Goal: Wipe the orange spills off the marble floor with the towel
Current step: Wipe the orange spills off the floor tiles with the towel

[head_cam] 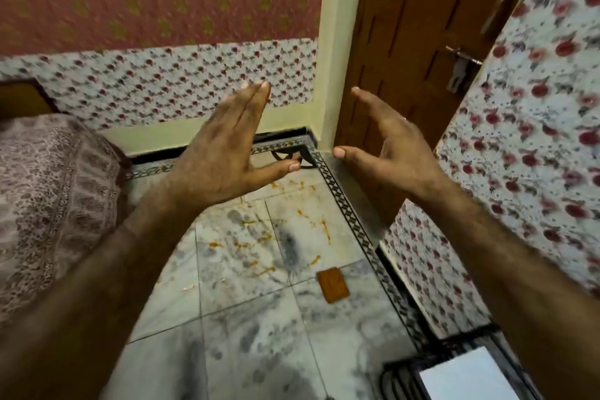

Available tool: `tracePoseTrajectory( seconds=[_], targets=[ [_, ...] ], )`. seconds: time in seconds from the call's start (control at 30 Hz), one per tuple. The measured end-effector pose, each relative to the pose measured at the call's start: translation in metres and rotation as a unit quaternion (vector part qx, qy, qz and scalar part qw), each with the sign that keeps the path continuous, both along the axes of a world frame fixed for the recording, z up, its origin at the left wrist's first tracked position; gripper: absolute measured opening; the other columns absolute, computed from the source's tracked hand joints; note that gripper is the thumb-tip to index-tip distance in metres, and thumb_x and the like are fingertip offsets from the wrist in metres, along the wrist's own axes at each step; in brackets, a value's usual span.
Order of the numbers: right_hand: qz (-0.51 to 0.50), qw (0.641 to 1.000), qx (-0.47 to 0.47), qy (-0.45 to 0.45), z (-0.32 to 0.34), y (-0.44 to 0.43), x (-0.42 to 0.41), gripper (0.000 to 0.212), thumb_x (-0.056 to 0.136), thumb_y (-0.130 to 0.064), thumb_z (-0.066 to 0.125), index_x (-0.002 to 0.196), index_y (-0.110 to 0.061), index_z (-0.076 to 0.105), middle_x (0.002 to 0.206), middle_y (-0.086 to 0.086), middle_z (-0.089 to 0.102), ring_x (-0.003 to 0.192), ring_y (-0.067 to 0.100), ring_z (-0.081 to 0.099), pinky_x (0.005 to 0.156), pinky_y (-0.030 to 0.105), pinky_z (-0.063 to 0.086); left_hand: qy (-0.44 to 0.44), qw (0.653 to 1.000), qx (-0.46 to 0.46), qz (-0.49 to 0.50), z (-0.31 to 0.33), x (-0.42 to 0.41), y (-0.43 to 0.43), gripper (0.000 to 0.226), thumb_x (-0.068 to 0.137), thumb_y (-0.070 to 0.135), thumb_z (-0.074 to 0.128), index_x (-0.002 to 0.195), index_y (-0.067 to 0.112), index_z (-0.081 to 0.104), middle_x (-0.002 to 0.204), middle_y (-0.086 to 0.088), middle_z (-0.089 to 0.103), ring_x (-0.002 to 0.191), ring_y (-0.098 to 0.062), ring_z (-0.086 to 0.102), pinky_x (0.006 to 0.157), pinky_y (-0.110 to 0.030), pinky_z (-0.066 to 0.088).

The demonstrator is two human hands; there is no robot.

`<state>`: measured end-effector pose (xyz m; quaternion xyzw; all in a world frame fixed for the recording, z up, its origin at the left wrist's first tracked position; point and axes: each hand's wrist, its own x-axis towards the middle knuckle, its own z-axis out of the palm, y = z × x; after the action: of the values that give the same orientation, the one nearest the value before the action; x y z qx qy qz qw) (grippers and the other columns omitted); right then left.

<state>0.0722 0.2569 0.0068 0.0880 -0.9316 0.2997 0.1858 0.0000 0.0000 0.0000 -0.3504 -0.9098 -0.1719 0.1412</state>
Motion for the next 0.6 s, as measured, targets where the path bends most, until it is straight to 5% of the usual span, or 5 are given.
tracePoseTrajectory(
  seconds=[0.27,0.6],
  targets=[
    [-0.054,0.992,-0.002,-0.113,-0.067,0.022,-0.023,0.09,0.09,-0.045,0.07,0.161,-0.023,0.019,0.168,0.001,0.021,0.152,0.014,0.02,0.117,0.029,0.017,0.001,1.0,-0.019,-0.019,-0.072,-0.033,0.025,0.109,0.084,0.078,0.046,0.16,0.01,0.007,0.168,-0.01,0.008,0.155,-0.014,-0.005,0.125,-0.031,-0.004],
    [-0.075,0.98,-0.028,-0.182,-0.161,0.07,-0.095,0.087,0.094,-0.043,0.068,0.161,-0.023,0.018,0.169,0.003,0.02,0.154,0.018,0.017,0.116,0.025,0.012,-0.056,0.996,-0.06,-0.034,-0.157,-0.113,0.074,0.109,0.085,0.079,0.042,0.157,0.001,0.017,0.165,-0.017,0.02,0.155,-0.028,0.011,0.125,-0.05,0.015]
  ],
)
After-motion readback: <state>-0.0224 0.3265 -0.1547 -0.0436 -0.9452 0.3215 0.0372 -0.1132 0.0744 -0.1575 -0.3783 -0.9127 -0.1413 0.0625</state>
